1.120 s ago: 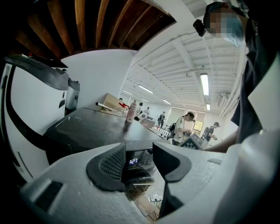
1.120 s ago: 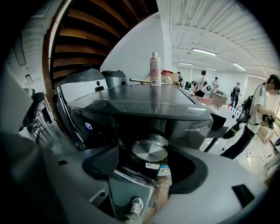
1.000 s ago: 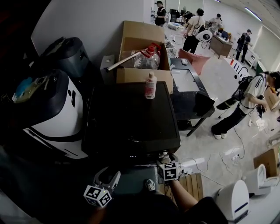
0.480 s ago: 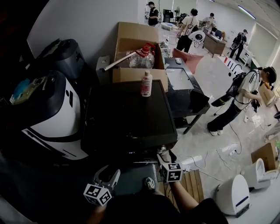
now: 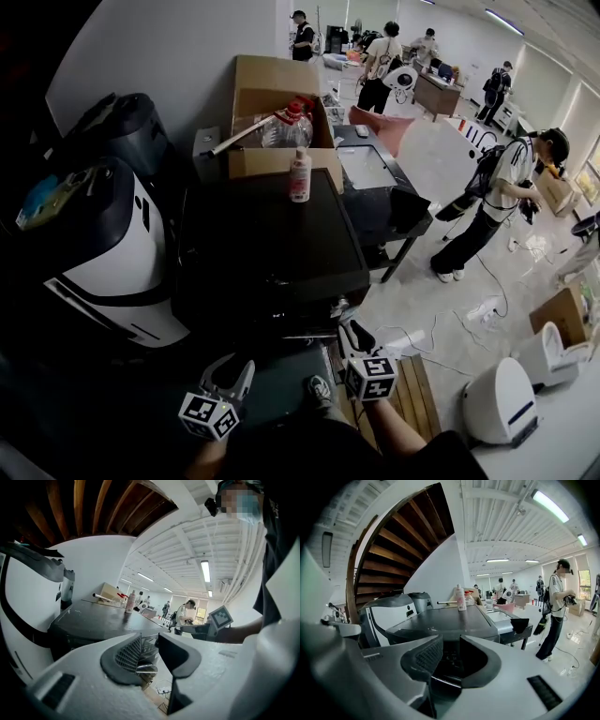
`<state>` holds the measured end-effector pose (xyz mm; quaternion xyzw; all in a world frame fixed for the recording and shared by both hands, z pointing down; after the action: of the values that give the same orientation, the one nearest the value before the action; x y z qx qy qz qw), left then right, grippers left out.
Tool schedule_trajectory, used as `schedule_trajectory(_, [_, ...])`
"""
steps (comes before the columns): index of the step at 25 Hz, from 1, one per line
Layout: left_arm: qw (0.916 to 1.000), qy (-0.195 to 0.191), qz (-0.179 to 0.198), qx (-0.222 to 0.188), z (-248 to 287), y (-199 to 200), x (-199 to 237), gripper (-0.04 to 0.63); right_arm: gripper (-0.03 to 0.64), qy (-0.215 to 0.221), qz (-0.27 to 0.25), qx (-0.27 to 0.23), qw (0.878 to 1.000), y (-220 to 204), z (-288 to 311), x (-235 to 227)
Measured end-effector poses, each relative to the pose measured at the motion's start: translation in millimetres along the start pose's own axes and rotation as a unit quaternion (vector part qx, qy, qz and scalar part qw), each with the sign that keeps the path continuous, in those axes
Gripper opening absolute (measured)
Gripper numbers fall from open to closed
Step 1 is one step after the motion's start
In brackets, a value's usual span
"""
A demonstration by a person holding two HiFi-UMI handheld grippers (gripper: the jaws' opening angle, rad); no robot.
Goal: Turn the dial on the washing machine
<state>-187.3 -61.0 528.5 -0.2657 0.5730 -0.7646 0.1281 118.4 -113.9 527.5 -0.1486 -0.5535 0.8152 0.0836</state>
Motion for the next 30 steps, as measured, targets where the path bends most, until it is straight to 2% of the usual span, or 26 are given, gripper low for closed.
schedule_trajectory(7, [0.9999, -0.009, 0.013, -0.005, -25, -7, -8, 0.023, 0.002, 0.005, -0.001, -0.028, 1.0, -2, -38, 31])
schedule_trajectory(11, [0.9998, -0.014, 0.014, -0.005, -41, -14, -14, 0.009, 0.002, 0.025, 0.016, -0.035, 0.999, -8, -55, 49])
schedule_trajectory(18, [0.9998, -0.013, 0.013, -0.006, -70, -23, -20, 0.009, 0.0, 0.055, 0.015, -0.023, 0.998, -26, -78, 80])
schedule_trajectory(30, [1.0, 0.003, 0.004, -0.003, -106, -41, -26, 0.009, 0.0, 0.071, 0.0, -0.012, 0.997, -44, -102, 109])
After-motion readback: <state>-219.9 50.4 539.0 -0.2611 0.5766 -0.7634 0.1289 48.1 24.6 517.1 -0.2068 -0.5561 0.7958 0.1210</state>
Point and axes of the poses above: the fingertips, and each gripper's own axes: z forward along the fingers, x to its left, y out of its top, the point moved 8 cm from there along -z, backward along the fingers, and after that the axes turned 3 degrees about y, right-handed, at the moved point
